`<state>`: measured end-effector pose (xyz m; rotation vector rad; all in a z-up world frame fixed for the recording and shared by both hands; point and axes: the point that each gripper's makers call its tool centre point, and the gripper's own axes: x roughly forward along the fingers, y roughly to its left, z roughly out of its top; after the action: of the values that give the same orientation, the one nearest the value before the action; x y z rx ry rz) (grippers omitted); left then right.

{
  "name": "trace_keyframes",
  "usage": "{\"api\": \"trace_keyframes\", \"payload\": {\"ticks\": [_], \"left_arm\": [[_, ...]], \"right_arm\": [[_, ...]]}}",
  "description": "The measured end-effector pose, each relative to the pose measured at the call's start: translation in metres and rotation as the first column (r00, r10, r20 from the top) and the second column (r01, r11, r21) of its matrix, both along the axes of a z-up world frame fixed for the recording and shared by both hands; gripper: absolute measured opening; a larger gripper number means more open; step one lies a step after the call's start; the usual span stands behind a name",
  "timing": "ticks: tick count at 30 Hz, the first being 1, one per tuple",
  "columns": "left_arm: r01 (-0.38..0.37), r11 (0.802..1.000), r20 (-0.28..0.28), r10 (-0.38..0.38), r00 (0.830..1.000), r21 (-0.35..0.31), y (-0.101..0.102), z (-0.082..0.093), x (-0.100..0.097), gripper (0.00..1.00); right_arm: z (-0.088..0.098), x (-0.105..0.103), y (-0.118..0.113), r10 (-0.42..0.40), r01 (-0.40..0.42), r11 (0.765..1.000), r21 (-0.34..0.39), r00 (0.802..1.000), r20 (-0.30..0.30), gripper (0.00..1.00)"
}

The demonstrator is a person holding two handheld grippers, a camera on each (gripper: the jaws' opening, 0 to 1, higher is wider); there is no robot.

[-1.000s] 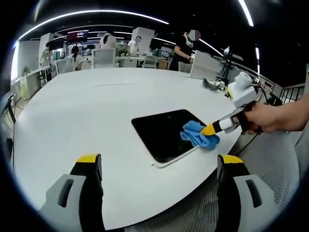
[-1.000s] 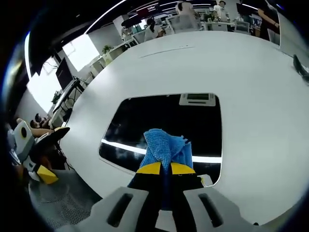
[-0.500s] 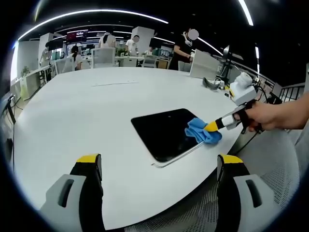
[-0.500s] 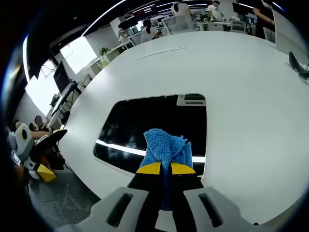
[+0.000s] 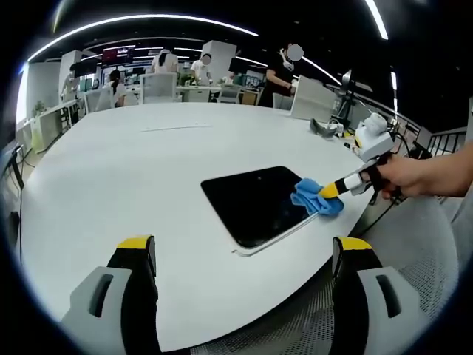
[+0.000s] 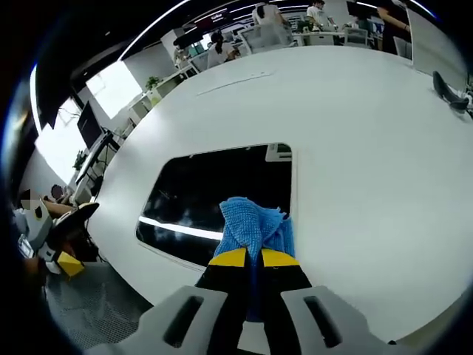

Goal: Wipe the mirror surface with the cleaning cloth until all visible marks leave the cleaned area.

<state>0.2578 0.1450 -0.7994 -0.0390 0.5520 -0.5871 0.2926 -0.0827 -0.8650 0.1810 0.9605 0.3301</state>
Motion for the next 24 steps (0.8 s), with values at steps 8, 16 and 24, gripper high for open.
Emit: {"api": "trace_keyframes", "payload": {"ticks": [8, 16, 24], "left_arm": [[0.003, 1.0, -0.002, -0.003, 1.0, -0.001, -0.001, 0.0, 0.0, 0.99], [-0.004, 1.0, -0.002, 0.004, 1.0, 0.002, 0.001, -0.001, 0.001, 0.99], [-0.01, 1.0, 0.001, 0.01, 1.0, 0.001, 0.003, -0.001, 0.002, 0.99]], "right_arm": [[-0.001, 0.003, 0.0, -0.004, 0.004, 1.0, -0.003, 1.0, -0.004, 0.0], [-0.001, 0.029, 0.002, -0.008, 0.008, 1.0, -0.023, 1.0, 0.006, 0.0], [-0.001, 0.049, 0.003, -0.002, 0.002, 0.999, -0.036, 1.0, 0.007, 0.0]]}}
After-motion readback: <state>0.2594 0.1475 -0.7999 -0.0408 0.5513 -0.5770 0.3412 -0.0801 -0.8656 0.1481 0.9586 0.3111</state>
